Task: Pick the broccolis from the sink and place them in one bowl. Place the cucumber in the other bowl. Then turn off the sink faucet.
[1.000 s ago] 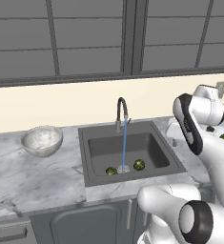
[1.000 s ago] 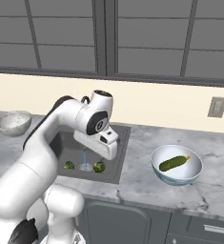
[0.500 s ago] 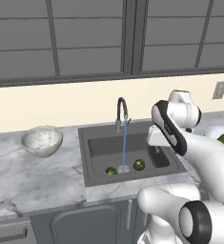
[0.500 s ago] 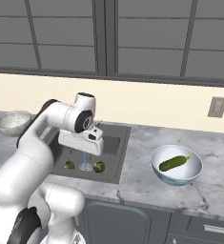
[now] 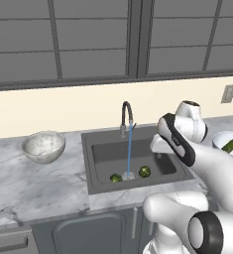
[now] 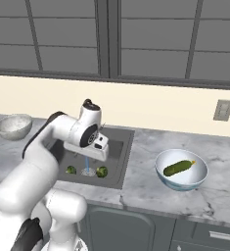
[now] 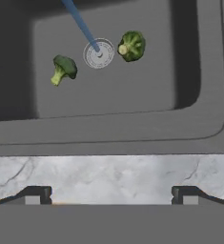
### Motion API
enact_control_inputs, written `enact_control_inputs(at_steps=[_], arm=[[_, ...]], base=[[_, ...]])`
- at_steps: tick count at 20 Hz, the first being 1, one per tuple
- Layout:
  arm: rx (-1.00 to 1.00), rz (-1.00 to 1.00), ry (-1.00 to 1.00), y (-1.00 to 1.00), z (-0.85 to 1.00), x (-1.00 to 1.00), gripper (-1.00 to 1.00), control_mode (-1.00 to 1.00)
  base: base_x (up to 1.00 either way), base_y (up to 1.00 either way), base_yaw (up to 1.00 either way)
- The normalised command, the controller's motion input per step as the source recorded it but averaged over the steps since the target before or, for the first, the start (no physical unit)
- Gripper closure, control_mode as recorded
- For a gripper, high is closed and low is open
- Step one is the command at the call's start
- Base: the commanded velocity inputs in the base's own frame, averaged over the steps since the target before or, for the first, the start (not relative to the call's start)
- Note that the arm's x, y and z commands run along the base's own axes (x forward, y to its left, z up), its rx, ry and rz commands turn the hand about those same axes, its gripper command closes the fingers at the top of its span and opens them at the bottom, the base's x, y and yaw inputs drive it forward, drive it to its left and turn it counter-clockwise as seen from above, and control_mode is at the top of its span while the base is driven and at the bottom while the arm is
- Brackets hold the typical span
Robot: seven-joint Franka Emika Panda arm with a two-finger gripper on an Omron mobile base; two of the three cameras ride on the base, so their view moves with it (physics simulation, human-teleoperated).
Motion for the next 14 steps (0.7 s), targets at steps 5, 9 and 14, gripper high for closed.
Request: enact_control_inputs(at_steps=[5, 9, 14], arm=[[0.00, 0.00, -0.05, 0.04, -0.31, 0.29, -1.00, -1.00], [0.00, 0.00, 0.03, 0.14, -0.11, 0.45, -1.00, -1.00], [0.00, 0.00, 0.05, 0.01, -0.16, 0.56, -1.00, -1.00]], base=[[0.00, 0.00, 0.00], [0.00, 0.00, 0.00], [0.00, 0.00, 0.00]])
